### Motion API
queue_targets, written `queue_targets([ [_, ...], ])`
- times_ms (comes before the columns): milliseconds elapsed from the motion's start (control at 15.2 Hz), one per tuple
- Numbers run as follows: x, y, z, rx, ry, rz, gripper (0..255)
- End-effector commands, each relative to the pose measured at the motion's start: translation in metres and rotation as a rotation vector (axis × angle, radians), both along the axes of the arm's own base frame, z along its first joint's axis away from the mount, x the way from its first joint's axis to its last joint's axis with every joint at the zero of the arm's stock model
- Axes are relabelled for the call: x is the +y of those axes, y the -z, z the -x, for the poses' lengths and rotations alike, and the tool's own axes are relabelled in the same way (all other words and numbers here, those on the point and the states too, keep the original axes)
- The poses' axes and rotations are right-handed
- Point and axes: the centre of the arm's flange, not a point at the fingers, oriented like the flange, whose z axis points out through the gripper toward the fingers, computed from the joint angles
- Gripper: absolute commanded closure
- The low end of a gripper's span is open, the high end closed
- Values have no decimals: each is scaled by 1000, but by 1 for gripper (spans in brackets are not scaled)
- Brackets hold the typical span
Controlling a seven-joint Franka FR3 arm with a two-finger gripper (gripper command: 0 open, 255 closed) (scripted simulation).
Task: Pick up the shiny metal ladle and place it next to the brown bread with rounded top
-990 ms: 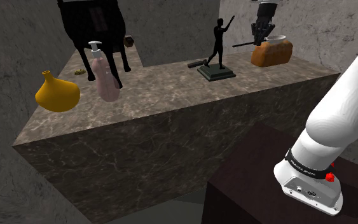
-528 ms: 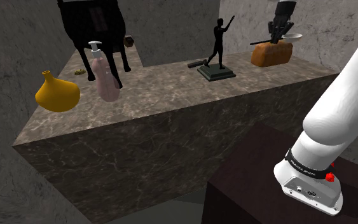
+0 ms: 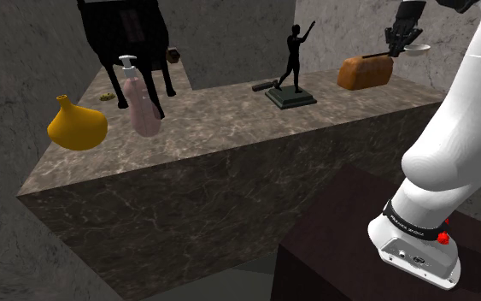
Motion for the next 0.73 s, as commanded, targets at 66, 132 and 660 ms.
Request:
queue_targets([
  [66,-4,14,4,0,-2,0,255],
  [132,-4,19,4,0,-2,0,255],
  [660,-4,61,4,0,-2,0,255],
])
